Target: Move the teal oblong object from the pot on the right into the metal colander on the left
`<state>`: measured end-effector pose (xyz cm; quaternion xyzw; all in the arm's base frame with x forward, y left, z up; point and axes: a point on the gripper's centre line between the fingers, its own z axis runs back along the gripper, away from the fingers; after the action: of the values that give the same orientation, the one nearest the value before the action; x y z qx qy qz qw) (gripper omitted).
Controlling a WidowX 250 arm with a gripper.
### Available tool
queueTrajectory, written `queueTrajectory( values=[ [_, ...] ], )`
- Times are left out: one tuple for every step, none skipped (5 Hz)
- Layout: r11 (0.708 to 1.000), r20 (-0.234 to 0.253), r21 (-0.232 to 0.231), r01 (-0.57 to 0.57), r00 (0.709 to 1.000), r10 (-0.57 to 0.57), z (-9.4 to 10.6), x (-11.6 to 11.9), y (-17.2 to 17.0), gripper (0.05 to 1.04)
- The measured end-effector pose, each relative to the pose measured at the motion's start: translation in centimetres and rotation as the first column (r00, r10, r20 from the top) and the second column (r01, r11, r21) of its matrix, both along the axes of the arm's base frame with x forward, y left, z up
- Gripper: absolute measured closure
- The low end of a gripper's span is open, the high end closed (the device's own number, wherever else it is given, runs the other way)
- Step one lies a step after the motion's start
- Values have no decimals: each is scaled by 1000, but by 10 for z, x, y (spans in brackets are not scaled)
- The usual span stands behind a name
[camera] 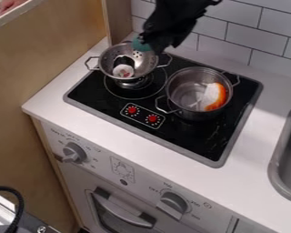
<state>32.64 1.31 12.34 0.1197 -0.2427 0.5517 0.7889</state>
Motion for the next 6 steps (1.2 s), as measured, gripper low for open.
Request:
queueTrajectory(
  values=[
    [996, 42, 52, 69, 997, -71, -11, 6, 19, 692],
    [991, 66, 85, 102, 992, -108, -10, 12, 35, 692],
    [981, 87, 117, 157, 982, -168, -26, 22, 55, 692],
    [979, 111, 102, 174, 976, -185, -44, 31, 67, 692],
    [988, 88, 39, 148, 985, -151, -55, 30, 66, 692],
    [994, 78, 27, 107, 991, -109, -56, 29, 61, 692]
  ],
)
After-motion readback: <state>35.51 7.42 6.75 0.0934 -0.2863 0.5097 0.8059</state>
